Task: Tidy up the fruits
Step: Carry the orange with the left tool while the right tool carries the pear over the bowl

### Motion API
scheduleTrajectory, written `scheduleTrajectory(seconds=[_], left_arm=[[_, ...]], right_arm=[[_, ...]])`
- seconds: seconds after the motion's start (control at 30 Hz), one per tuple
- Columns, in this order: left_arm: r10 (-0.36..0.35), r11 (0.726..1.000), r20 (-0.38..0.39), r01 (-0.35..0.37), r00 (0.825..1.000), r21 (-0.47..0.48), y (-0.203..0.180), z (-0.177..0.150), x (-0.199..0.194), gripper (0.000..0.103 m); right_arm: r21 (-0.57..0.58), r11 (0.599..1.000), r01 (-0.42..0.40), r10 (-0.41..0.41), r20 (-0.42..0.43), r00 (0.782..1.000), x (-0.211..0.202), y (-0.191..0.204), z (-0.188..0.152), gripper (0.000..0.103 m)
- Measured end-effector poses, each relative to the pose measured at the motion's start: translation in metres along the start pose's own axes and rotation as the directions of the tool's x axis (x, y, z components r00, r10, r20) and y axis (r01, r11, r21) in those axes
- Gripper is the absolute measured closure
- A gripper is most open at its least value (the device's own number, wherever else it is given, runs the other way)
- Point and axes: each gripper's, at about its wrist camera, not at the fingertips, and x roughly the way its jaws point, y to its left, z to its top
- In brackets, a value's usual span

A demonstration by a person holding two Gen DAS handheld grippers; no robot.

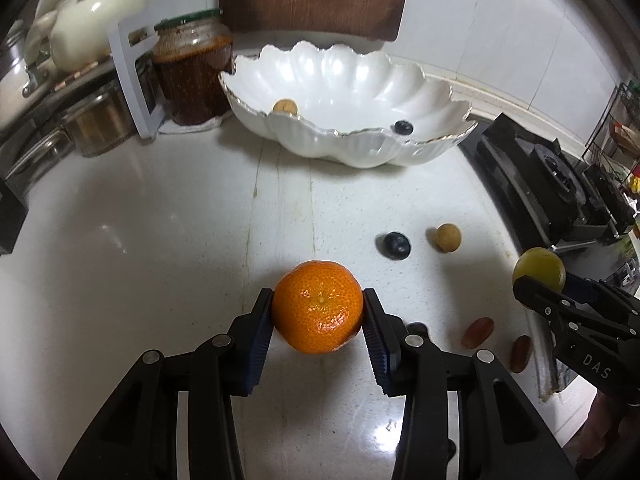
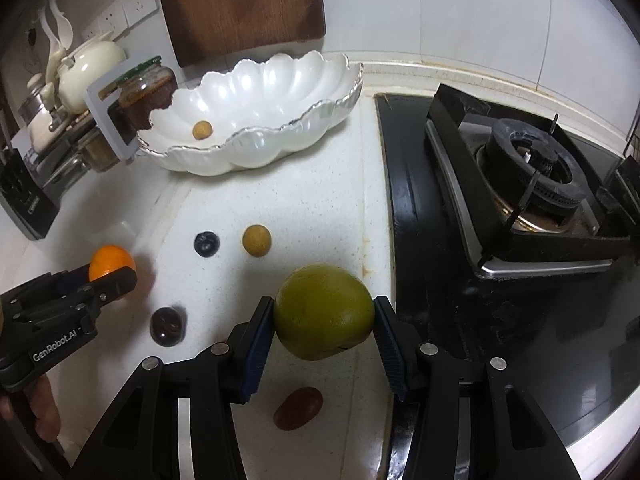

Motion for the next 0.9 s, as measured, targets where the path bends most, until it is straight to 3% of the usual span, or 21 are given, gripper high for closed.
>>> scheduleTrajectory(seconds=[0.5,0.9], left_arm=[[-0.008,1.000,0.131,0.007,0.991,0.006,-0.012,0.012,-0.049,0.060],[0.016,0.999,0.269,-0.026,0.963,0.035,-0.023,0.034,-0.089,0.061]], right_arm=[[-0.034,0.999,-0.041,0.046,0.140,0.989,-0.048,0.006,0.017,0.053],[-0.061,0.996,-0.068,0.081,0.250,0.965,-0.075,0.008,0.045,0.053]])
